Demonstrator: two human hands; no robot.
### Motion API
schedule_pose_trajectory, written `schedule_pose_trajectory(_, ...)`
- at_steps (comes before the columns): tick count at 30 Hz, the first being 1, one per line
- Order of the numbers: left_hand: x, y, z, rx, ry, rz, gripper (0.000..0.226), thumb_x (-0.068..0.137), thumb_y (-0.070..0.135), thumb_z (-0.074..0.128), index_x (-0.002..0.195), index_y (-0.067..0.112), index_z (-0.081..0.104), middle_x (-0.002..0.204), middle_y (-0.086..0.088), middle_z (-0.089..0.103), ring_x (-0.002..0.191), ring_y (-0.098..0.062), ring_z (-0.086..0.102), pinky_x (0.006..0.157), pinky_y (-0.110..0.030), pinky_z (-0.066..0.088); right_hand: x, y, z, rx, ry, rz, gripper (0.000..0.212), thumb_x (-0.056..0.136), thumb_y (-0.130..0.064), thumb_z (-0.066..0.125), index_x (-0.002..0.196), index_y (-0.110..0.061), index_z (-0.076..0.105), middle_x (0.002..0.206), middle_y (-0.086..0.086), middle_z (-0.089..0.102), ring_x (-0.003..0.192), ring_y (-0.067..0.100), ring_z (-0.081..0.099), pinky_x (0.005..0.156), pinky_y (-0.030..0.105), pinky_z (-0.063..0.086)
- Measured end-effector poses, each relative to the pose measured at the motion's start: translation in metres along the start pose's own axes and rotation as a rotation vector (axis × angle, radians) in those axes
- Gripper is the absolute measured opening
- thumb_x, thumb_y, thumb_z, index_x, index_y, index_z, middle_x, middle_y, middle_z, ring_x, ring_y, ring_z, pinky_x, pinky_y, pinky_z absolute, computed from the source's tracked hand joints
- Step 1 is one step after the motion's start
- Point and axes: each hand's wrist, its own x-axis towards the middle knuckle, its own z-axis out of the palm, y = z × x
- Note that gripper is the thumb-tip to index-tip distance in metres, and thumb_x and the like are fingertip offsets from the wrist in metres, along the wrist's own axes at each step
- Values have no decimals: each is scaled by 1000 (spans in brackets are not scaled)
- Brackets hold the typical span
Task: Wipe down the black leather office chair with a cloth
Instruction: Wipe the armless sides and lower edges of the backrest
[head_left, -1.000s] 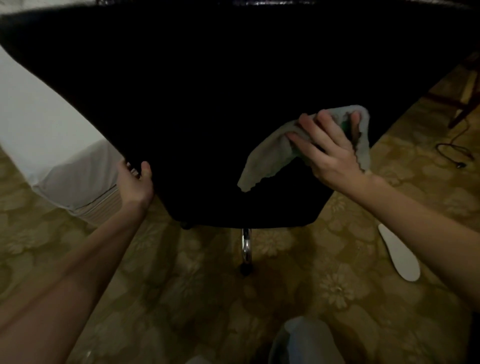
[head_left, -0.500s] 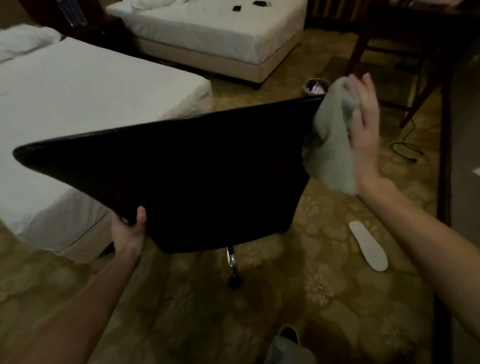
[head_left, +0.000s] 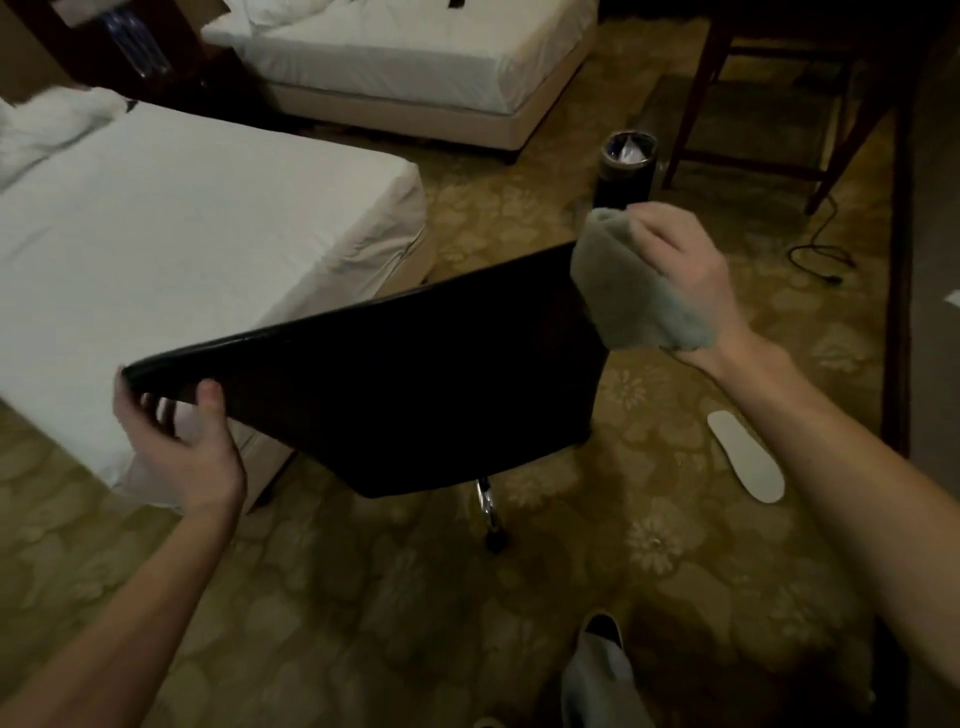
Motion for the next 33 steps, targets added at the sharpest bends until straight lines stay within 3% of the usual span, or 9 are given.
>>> schedule_pose_trajectory(5,37,50,6,348,-206,579,39,99,40,57,121,8,64,122,-12,65,118,-33,58,105,-52,39,-1,-21,11,-67,12,-29,33,100,-20,58,125,1,61,127,18,60,121,32,55,102,47,45)
schedule_pose_trajectory(7,35,68,16,452,-310,622,46,95,51,57,116,12,69,117,-9,70,110,-29,62,101,-49,40,0,-32,18,-93,2,-48,33,101,-22,55,121,2,63,126,19,61,120,33,56,103,44,44)
schedule_pose_trajectory(11,27,74,22,549,-326,657,51,93,59,56,116,15,69,114,-4,72,105,-26,63,99,-45,37,9,-67,24,-64,-107,-26,60,104,-48,34,119,0,65,126,17,62,122,29,54,104,41,44)
schedule_pose_trajectory(14,27,76,23,525,-331,684,51,91,58,61,115,14,70,111,-5,72,102,-27,65,98,-44,38,15,-87,33,-51,-123,-89,49,103,-40,41,121,-1,65,125,16,63,122,32,55,100,47,47)
schedule_pose_trajectory(18,22,85,28,509,-372,727,55,88,61,64,113,13,73,108,-4,73,99,-27,66,98,-47,40,21,-111,40,10,-176,-111,35,97,-25,53,123,-5,65,125,10,64,115,29,59,94,43,50)
schedule_pose_trajectory(21,16,94,32,494,-414,750,57,87,64,63,114,15,72,109,-3,73,100,-27,66,98,-47,43,20,-111,35,35,-312,-110,47,88,-17,50,133,-6,57,135,10,58,123,27,54,101,38,46)
schedule_pose_trajectory(23,12,101,36,484,-462,767,57,87,65,63,114,16,72,111,-2,73,102,-25,66,98,-47,45,14,-103,29,101,-351,-52,55,82,-15,44,135,-9,56,139,8,56,130,23,50,108,41,42)
schedule_pose_trajectory(29,8,116,37,491,-580,776,59,87,66,62,120,17,70,116,-1,72,107,-22,65,99,-41,46,-5,-87,33,544,-99,322,46,80,7,37,115,5,66,129,18,61,125,25,55,111,42,40)
schedule_pose_trajectory(33,-1,133,47,515,-717,830,62,89,65,57,126,17,67,124,-2,69,113,-20,64,102,-38,45,-7,-85,38,842,118,665,43,81,-11,38,109,6,67,114,16,66,107,24,59,94,36,45)
